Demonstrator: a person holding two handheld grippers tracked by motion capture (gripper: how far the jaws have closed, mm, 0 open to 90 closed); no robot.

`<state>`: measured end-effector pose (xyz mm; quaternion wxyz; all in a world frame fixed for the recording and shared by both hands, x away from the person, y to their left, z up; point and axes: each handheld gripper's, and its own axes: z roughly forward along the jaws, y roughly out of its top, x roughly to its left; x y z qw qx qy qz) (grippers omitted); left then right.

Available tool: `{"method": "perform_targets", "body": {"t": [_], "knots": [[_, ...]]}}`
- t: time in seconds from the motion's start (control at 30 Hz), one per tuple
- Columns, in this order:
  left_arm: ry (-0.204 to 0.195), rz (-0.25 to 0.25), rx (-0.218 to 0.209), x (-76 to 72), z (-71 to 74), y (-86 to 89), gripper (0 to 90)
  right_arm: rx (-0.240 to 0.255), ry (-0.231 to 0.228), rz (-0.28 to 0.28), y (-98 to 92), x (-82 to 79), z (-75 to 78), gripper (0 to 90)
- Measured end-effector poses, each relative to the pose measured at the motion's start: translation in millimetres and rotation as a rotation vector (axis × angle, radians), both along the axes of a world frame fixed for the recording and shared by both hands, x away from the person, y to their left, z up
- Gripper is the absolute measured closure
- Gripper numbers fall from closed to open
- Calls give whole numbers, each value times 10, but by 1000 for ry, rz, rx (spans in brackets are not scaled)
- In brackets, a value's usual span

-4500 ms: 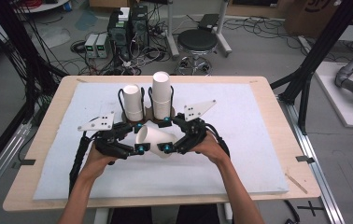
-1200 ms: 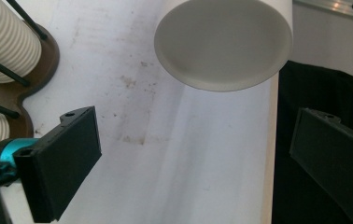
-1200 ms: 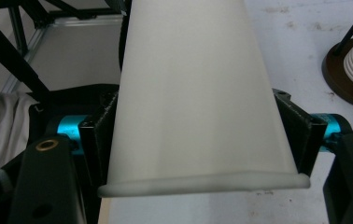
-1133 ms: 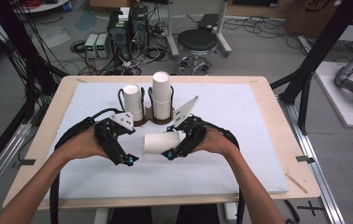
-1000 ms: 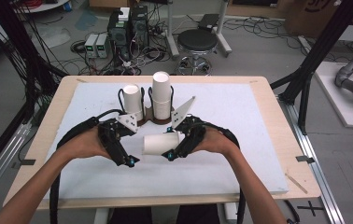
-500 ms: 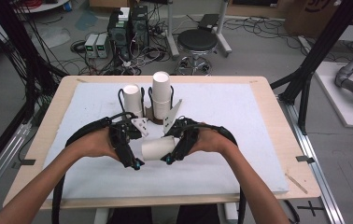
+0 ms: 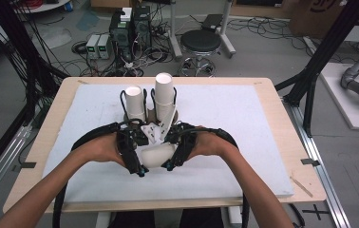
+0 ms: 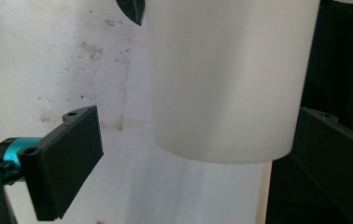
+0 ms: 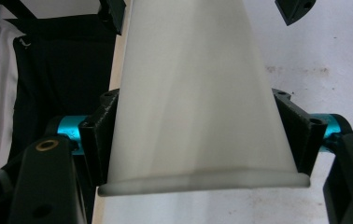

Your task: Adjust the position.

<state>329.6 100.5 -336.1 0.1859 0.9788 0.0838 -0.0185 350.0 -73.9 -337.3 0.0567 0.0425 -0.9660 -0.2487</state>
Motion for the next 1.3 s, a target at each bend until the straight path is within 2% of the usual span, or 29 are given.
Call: {"method": "perform_targets", "body": {"t": [0.37, 0.4, 0.47, 0.53, 0.6, 0.67, 0.93, 1.07, 1.13, 1.17, 1.23, 1.27, 1.3], "knots": [[12, -14, 13, 5, -36, -63, 31, -8, -3, 8, 36, -9, -12, 279], [15, -19, 13, 8, -34, -65, 53, -5, -5, 9, 39, -7, -10, 280], [30, -33, 2, 4, -36, -67, 180, -3, 0, 8, 42, -11, -7, 280], [31, -36, -1, 8, -36, -67, 201, -3, -3, 9, 44, -12, -5, 280], [29, -49, -7, 9, -36, -64, 302, 1, -3, 10, 48, -12, -7, 280], [40, -50, -11, 7, -43, -63, 346, -1, -9, 6, 48, -5, -7, 283], [46, -49, -12, 11, -49, -63, 357, -2, -7, 4, 47, 3, -13, 283], [35, -48, -16, 5, -42, -59, 356, 5, -1, 6, 45, 0, -12, 251], [36, -49, -27, -1, -35, -55, 355, 21, -4, 6, 41, 1, -19, 216], [23, -45, -35, -10, -28, -49, 355, 48, -8, 25, 44, 16, -29, 196], [28, -40, -42, -2, -23, -34, 356, 68, 4, 3, 30, 8, -32, 159], [18, -37, -45, -9, -19, -28, 356, 76, 4, -11, 23, 13, -37, 158], [15, -59, -30, 6, -7, -17, 356, 81, 2, -20, 17, 14, -46, 158]]}}
